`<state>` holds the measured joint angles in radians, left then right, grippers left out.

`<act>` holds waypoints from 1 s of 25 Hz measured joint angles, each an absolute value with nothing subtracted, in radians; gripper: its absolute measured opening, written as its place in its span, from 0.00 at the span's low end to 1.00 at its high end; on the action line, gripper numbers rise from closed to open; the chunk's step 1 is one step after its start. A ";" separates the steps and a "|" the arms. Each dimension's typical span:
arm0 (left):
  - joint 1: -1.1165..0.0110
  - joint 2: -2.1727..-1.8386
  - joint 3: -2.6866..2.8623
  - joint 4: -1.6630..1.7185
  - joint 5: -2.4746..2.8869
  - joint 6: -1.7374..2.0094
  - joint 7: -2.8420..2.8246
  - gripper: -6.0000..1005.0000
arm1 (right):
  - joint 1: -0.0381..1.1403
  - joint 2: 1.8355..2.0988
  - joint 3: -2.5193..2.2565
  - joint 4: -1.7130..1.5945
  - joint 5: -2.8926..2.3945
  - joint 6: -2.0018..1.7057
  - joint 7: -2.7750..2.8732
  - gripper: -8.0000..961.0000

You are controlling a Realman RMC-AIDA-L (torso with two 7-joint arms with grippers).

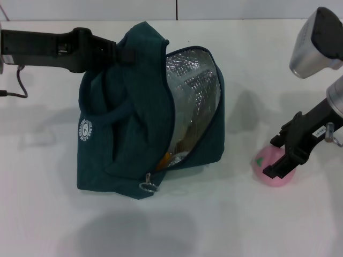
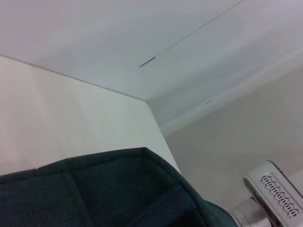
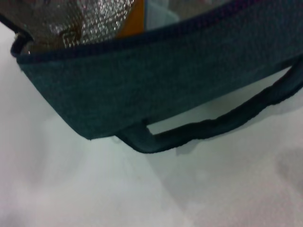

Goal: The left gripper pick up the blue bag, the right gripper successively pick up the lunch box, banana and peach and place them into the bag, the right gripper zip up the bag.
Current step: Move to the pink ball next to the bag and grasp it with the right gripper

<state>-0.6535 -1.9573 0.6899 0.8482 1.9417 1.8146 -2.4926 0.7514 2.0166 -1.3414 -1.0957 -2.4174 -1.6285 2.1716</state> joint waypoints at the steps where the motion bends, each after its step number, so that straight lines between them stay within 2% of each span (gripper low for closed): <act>1: -0.654 -1.957 0.690 0.848 1.942 1.815 -2.493 0.04 | 0.751 2.016 -1.348 -1.093 -2.418 -1.624 2.172 0.85; 10: -0.651 -1.959 0.692 0.848 1.942 1.815 -2.491 0.04 | 0.744 2.018 -1.396 -1.103 -2.439 -1.611 2.164 0.83; 20: -0.649 -1.959 0.692 0.848 1.942 1.815 -2.489 0.04 | 0.725 2.018 -1.410 -1.138 -2.441 -1.607 2.165 0.61; 23: -0.649 -1.959 0.692 0.848 1.942 1.815 -2.488 0.04 | 0.724 2.016 -1.405 -1.140 -2.437 -1.611 2.164 0.34; 25: -0.649 -1.959 0.692 0.848 1.942 1.815 -2.487 0.04 | 0.724 2.015 -1.402 -1.140 -2.435 -1.613 2.164 0.32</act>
<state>-0.6487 -1.9588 0.6919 0.8482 1.9420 1.8147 -2.4873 0.7243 2.0154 -1.4021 -1.1399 -2.4351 -1.6129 2.1637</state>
